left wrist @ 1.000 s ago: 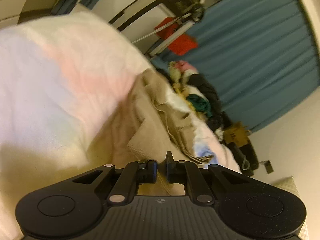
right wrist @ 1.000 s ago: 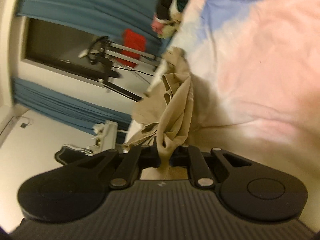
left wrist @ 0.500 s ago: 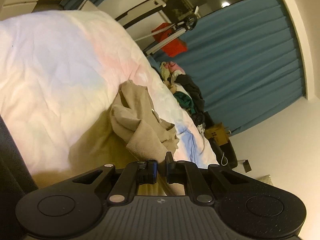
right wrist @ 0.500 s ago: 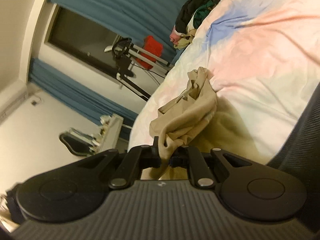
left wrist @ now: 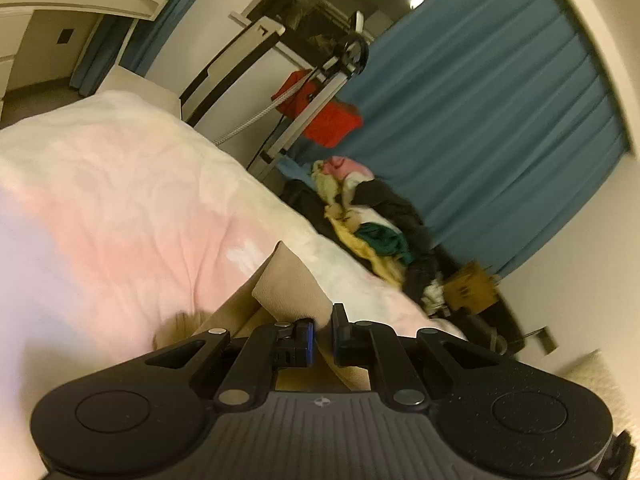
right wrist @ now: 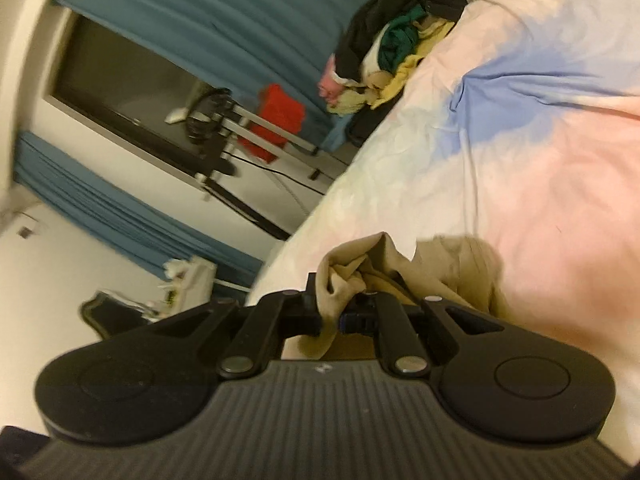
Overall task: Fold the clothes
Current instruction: 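Grasp the shirt edge with both grippers and fold it over, then open both grippers and withdraw, showing the printed lettering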
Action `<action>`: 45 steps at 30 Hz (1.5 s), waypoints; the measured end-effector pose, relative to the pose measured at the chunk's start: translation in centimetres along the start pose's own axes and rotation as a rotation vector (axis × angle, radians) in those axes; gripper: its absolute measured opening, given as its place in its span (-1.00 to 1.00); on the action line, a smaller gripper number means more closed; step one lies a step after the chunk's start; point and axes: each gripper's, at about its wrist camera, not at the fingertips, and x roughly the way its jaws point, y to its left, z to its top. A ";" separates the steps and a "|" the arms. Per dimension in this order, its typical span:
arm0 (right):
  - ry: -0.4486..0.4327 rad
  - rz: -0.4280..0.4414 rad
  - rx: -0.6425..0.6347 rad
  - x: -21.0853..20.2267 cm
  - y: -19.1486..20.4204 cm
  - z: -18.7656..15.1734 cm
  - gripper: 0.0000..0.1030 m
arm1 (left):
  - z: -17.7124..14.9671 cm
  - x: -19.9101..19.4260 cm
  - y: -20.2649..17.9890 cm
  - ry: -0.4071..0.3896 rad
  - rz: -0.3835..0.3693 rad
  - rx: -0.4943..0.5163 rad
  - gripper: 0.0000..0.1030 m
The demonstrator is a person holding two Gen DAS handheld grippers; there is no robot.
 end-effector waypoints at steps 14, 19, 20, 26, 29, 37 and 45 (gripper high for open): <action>0.143 -0.013 -0.274 7.4 -2.7 -0.8 0.70 | -3.1 9.1 1.3 0.013 0.046 0.239 0.57; 0.140 0.012 -0.522 9.1 -0.7 -3.1 0.64 | -3.6 12.2 2.2 0.067 0.102 0.282 0.57; 0.132 -0.014 -0.569 9.5 -0.6 -3.3 0.57 | -3.7 12.8 2.6 0.085 0.117 0.283 0.57; 0.177 -0.125 -0.640 12.9 -1.6 -3.1 0.22 | -4.3 14.6 2.6 0.139 0.160 0.350 0.60; 0.171 -0.148 -0.683 13.5 -1.4 -3.6 0.22 | -4.6 14.3 2.3 0.142 0.180 0.370 0.59; 0.148 -0.129 -0.721 8.5 0.4 -5.3 0.26 | -4.7 9.9 0.8 0.141 0.179 0.377 0.59; 0.067 -0.151 -0.844 3.0 2.7 -7.6 0.26 | -8.3 5.5 0.8 0.193 0.236 0.481 0.59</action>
